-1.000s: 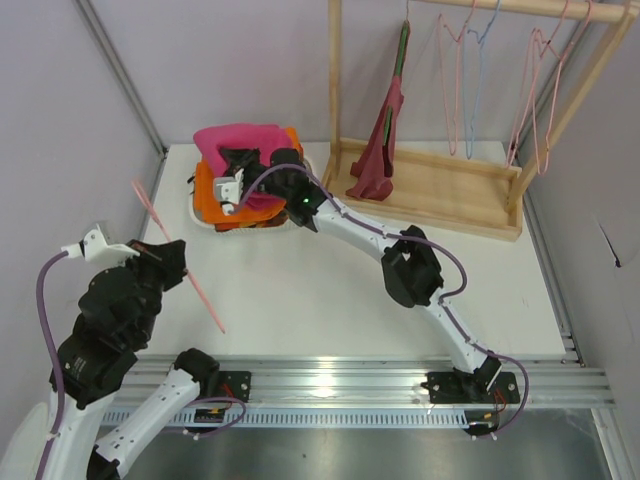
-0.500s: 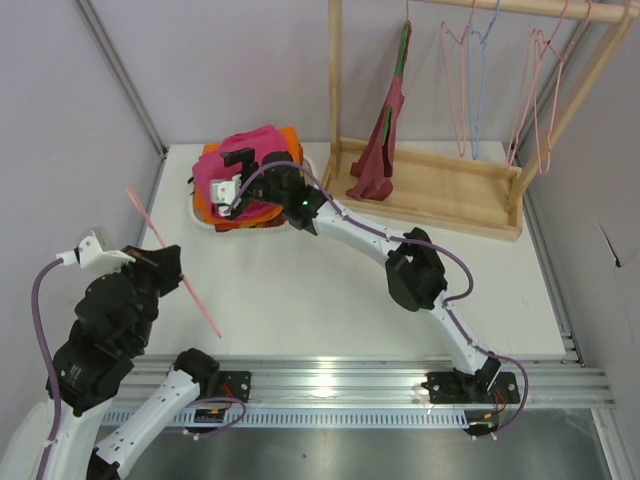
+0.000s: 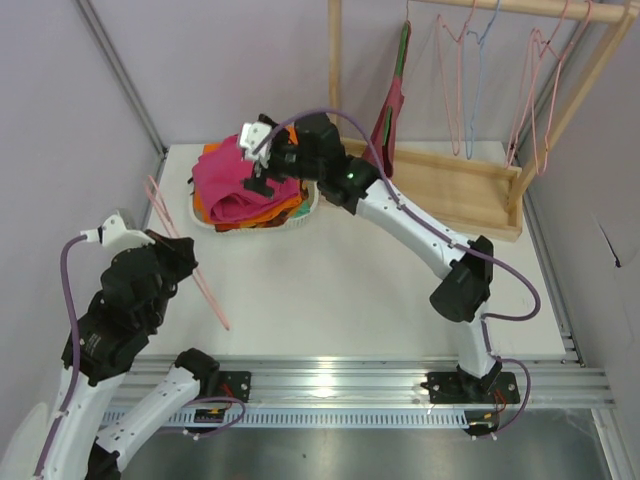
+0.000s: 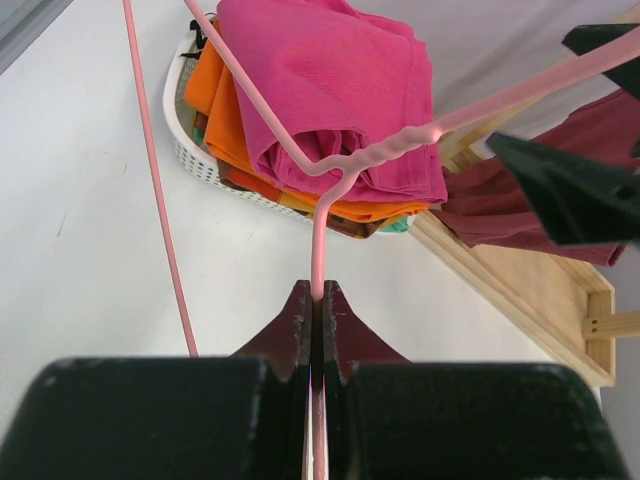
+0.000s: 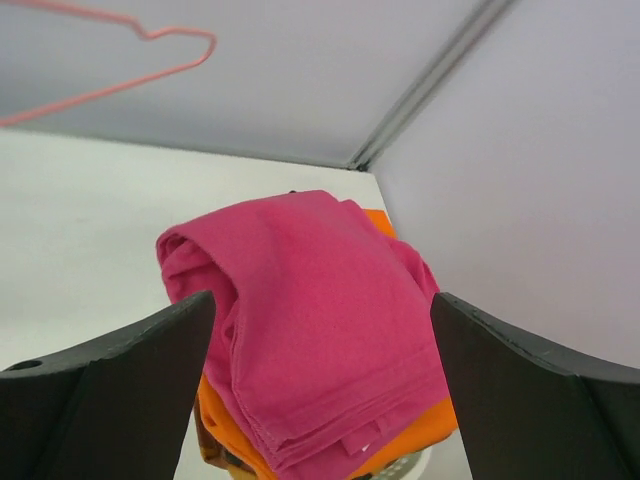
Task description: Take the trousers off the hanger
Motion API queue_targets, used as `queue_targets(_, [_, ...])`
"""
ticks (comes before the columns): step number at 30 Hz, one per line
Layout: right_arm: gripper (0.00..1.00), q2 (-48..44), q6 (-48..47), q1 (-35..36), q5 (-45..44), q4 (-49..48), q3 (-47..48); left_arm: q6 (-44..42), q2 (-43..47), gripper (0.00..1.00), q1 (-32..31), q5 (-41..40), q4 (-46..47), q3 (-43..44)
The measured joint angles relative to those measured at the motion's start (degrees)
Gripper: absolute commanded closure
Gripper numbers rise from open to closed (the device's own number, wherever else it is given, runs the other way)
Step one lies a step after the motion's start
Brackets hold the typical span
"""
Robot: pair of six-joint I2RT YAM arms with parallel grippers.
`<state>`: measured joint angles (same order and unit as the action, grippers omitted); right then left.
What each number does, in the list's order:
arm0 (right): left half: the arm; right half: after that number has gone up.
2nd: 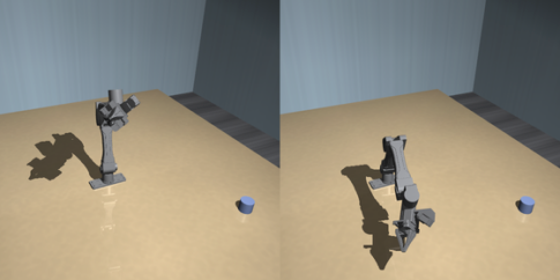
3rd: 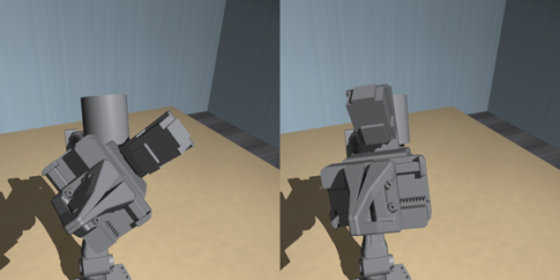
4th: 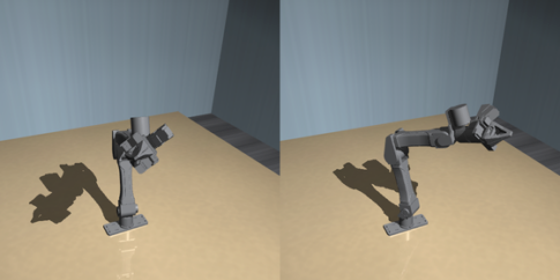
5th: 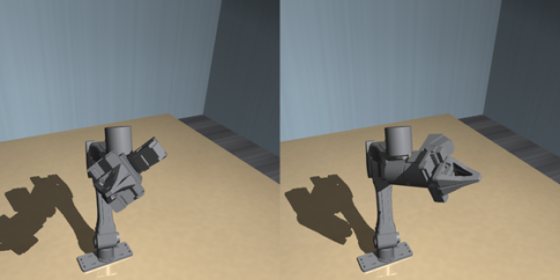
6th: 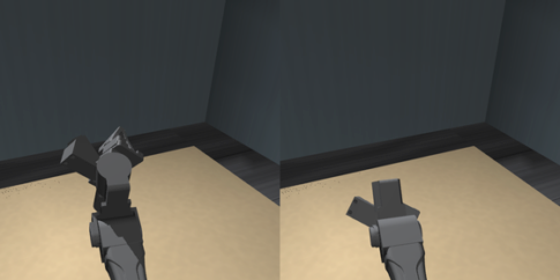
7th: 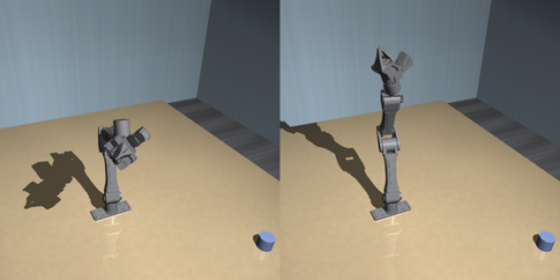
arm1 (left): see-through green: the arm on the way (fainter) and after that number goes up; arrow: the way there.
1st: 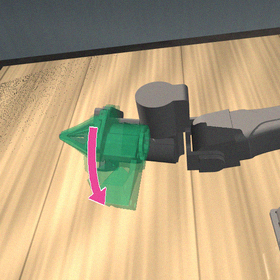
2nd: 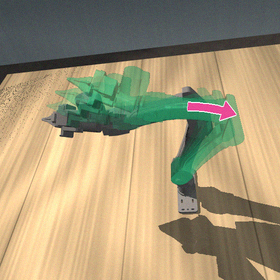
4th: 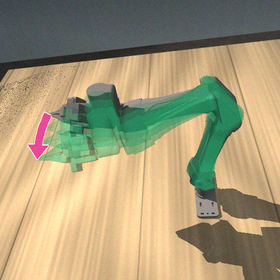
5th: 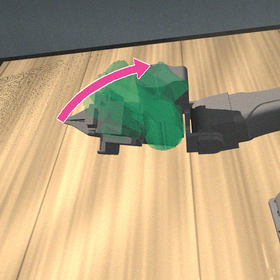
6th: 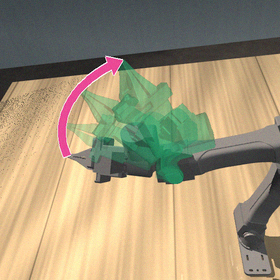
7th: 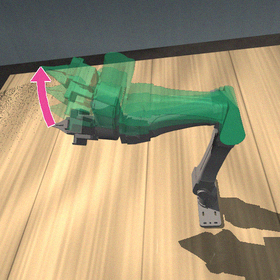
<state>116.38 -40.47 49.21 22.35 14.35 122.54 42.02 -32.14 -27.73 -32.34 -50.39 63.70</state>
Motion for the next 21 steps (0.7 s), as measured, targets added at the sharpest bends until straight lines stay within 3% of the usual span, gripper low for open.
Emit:
queue_targets(7, [0.12,4.39,28.98,-4.09,-5.46,6.14,15.45,-0.04,-4.94,0.99,1.60,4.48,2.21,1.95])
queue_targets(12, [0.19,4.37,45.55,-5.70,-9.35,5.90,13.57,-0.79,-11.98,1.00,9.68,14.88,5.09,3.41])
queue_targets(17, [0.20,5.92,54.95,-7.63,-9.75,6.01,11.04,-2.19,-17.11,1.00,20.57,26.49,10.54,5.35])
queue_targets(21, [0.20,7.54,57.55,-8.92,-12.11,5.99,10.69,-3.52,-20.81,1.00,24.76,35.23,16.81,7.50])
